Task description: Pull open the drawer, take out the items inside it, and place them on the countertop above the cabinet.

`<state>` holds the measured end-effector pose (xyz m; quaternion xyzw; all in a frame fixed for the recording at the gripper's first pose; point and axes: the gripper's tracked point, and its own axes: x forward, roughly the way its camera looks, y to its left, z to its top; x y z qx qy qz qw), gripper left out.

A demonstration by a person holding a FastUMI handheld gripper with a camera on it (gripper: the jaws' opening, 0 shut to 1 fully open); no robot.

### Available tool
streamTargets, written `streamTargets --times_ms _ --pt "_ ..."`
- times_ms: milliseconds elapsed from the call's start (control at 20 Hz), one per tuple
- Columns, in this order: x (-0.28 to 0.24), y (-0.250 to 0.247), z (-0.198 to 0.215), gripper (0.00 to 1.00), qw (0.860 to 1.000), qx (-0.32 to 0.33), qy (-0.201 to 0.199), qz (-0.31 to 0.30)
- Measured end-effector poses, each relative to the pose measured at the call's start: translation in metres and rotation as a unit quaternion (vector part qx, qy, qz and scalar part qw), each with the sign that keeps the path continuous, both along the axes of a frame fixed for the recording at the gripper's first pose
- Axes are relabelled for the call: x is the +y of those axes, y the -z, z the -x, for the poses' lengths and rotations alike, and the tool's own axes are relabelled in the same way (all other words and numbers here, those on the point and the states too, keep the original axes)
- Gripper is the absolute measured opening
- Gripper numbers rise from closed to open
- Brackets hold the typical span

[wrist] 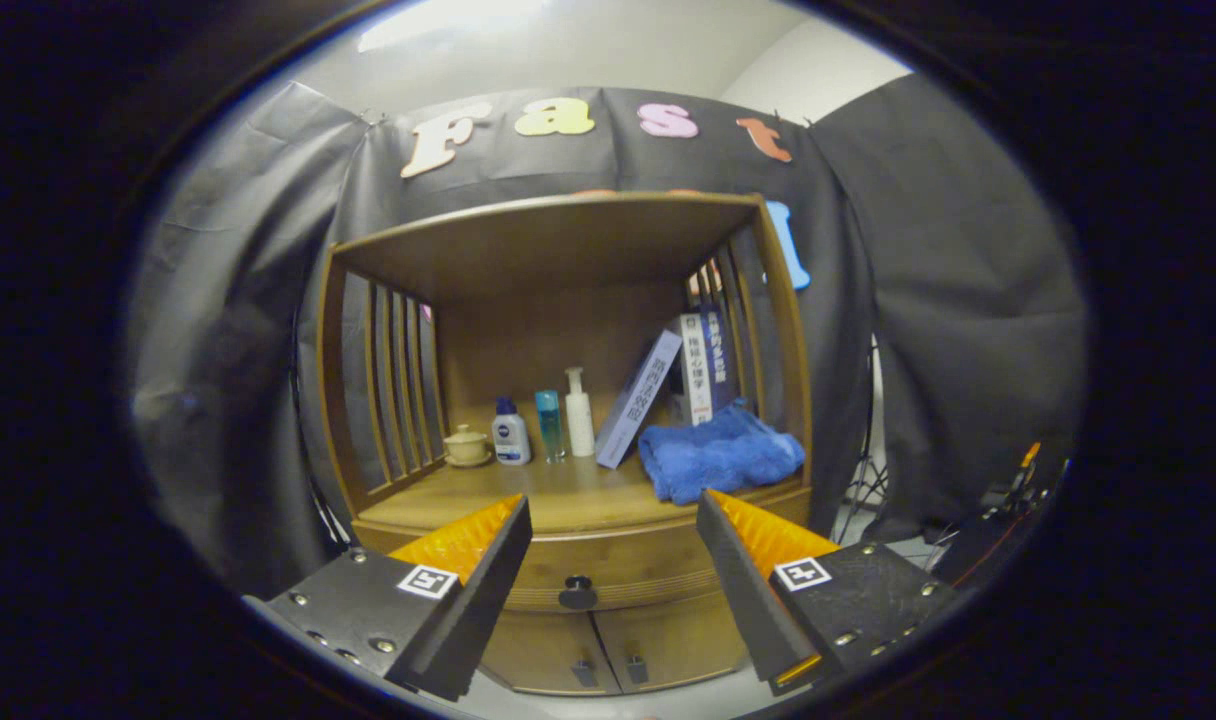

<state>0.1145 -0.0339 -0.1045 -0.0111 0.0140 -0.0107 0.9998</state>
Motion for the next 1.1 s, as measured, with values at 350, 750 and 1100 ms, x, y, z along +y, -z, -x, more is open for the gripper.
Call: streamTargets --times_ms 350,750,1100 --pt "0.009 0.098 -0.058 1.00 0.998 0.057 -0.025 0.020" --pt "0.029 0.158 -0.083 0.70 0.994 0.103 -0.044 0.016" --pt "0.030 0.157 -0.085 0.40 0.997 0.067 -0.033 -0.024"
